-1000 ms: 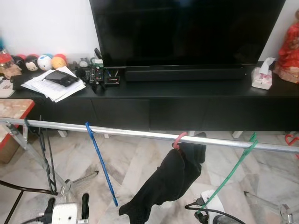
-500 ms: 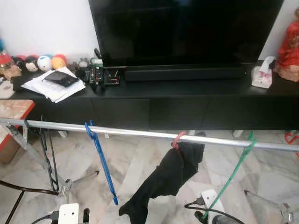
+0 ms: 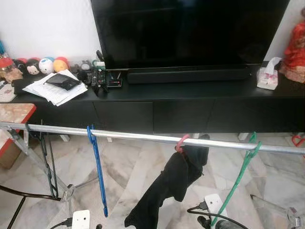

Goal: Hang hanger

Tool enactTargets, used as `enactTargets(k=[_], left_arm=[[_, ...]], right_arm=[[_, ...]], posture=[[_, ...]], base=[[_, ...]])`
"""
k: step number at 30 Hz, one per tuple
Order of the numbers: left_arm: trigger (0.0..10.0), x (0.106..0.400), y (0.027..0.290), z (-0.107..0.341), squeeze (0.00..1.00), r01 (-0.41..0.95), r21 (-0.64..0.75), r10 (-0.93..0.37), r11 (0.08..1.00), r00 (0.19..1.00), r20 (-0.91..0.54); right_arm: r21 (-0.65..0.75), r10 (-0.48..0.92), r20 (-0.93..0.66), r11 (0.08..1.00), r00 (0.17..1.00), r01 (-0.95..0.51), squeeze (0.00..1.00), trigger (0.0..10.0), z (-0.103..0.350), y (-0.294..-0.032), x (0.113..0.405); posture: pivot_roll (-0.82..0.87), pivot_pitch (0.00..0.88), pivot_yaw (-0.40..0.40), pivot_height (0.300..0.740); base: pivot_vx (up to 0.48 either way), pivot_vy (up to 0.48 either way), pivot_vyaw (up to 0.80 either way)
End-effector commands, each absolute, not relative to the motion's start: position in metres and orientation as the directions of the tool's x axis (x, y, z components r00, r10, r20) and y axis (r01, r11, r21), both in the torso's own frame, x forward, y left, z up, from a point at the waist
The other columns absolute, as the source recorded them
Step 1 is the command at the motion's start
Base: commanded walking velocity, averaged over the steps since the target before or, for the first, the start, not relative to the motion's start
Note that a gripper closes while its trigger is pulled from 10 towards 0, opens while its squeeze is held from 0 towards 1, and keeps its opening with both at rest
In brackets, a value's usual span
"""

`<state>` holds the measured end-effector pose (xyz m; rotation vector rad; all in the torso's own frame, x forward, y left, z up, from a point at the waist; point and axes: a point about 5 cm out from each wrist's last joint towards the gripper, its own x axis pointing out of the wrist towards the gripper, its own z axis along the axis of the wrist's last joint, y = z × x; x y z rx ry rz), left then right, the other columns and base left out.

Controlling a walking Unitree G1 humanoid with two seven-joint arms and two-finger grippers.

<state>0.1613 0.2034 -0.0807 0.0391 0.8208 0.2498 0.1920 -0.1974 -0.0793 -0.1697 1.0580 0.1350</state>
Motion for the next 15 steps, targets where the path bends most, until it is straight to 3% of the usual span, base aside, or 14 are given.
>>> enactTargets(k=[1,15], left_arm=[[10.0,0.161,0.206,-0.081,0.0,-0.203,0.137,0.239,0.969,0.655,-0.717],[10.0,0.15,0.208,-0.085,0.0,-0.239,0.132,0.261,0.962,0.66,-0.705]], right_arm=[[-0.069,0.029,-0.871,0.981,0.49,-0.181,0.0,10.0,-0.08,-0.197,0.191],[-0.042,0.055,-0.845,0.985,0.532,-0.17,0.0,10.0,-0.079,-0.195,0.192]], posture=[[-0.13,0.0,0.045,0.74],[-0.14,0.0,0.045,0.74]], base=[[0.0,0.0,0.0],[0.0,0.0,0.0]])
